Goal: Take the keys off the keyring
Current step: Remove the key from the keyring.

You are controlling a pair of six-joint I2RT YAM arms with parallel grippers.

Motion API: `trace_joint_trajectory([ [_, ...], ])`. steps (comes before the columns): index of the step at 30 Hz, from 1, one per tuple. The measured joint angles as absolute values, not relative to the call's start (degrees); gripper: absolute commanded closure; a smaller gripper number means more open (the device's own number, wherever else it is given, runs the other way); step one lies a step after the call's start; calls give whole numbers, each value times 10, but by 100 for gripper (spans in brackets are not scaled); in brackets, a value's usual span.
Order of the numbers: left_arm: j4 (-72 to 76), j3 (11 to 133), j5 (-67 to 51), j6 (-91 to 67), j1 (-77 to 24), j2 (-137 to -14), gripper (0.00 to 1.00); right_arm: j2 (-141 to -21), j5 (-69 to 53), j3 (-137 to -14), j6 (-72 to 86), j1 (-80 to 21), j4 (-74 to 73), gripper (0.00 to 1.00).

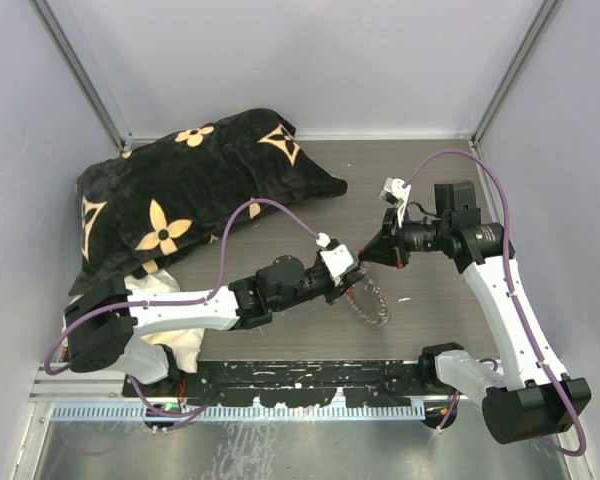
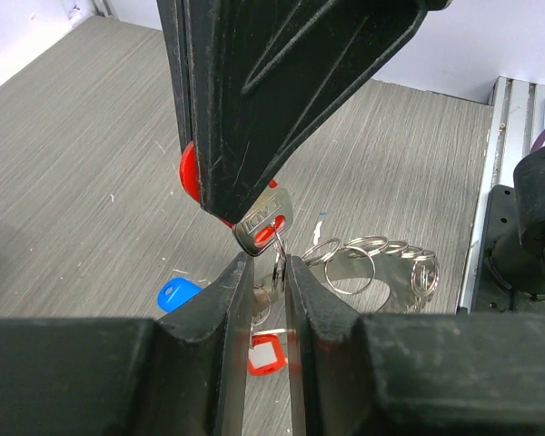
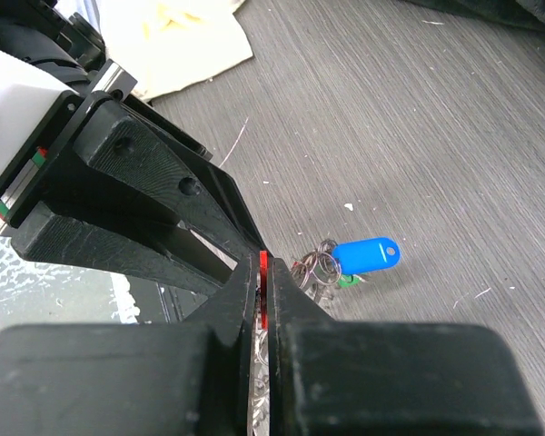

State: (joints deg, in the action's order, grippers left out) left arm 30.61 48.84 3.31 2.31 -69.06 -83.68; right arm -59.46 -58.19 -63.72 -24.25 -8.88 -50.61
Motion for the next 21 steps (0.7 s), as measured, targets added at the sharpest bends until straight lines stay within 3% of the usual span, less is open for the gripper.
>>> trace_joint_trajectory([
  [6, 306, 488, 33, 23, -691, -838, 84, -595, -582, -637, -243, -89, -506, 99],
  [13, 306, 488, 34, 25, -691, -838, 100, -595, -584, -637, -243, -86, -506, 99],
  [21, 308, 488, 35, 29, -691, -838, 100, -587, -583, -637, -243, -75, -509, 99],
])
